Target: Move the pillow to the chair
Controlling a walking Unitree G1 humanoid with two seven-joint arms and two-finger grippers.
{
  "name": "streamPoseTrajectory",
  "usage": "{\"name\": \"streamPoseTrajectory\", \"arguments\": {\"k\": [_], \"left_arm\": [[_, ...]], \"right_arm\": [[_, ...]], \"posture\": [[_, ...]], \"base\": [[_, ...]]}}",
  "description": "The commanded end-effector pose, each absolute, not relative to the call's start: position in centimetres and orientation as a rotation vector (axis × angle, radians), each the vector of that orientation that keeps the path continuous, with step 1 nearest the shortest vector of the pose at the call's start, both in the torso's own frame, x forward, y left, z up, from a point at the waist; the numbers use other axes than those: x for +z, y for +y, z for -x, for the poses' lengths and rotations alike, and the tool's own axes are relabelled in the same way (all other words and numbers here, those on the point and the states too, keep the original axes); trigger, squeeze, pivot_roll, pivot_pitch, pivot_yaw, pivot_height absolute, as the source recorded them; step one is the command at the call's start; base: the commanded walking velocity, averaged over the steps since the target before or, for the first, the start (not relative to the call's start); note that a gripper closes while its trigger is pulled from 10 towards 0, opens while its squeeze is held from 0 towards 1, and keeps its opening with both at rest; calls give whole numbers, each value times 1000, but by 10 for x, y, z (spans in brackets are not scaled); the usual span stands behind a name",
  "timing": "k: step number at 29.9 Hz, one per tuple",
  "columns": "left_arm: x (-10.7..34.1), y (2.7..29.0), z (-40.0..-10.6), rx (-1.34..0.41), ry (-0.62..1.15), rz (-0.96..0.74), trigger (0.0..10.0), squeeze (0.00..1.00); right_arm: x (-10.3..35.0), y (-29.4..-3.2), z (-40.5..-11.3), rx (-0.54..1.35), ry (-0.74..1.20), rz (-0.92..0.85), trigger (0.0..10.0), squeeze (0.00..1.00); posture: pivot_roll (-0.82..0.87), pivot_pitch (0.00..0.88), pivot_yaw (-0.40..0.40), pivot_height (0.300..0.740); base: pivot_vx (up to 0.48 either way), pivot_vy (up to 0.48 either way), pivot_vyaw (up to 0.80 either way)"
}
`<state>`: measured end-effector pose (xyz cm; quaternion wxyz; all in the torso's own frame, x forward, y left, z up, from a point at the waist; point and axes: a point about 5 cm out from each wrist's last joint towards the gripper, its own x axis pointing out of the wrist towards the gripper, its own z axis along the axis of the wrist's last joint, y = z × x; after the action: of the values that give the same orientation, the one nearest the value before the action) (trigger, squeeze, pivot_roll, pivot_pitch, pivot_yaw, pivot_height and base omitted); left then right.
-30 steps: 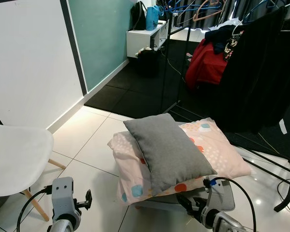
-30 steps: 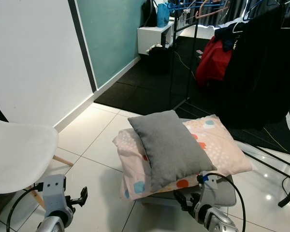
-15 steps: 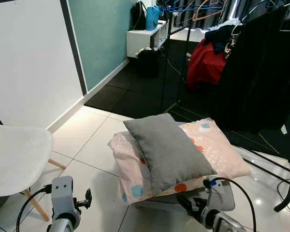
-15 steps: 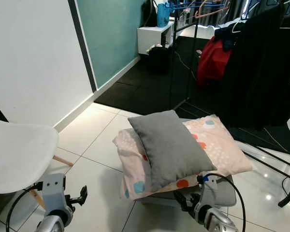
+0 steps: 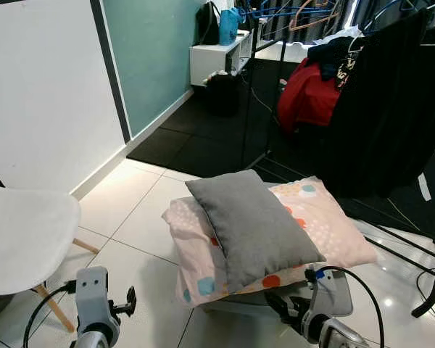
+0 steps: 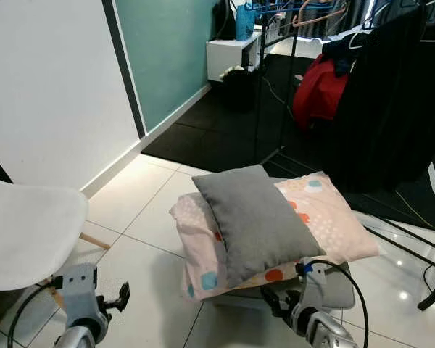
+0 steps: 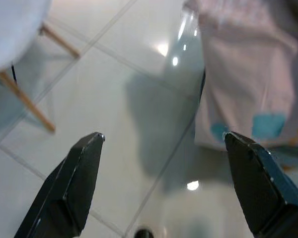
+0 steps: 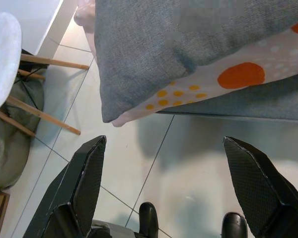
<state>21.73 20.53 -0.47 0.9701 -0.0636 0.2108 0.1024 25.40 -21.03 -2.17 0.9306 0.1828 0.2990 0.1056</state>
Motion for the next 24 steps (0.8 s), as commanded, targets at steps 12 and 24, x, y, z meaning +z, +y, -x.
{"name": "streamPoseTrajectory", "arguments": {"k": [12,24], "left_arm": [[-19,211,-208,235,468,163,10000,0],[-20,211,-209,230,454,158,10000,0]], "right_arm": [[-25,-211,-250,207,625,-386,10000,0],[-26,-212,-249,208,629,-382,10000,0]], "posture": [[-72,51,-4,740],[-74,51,-9,740]], "base": [[0,0,0],[0,0,0]]}}
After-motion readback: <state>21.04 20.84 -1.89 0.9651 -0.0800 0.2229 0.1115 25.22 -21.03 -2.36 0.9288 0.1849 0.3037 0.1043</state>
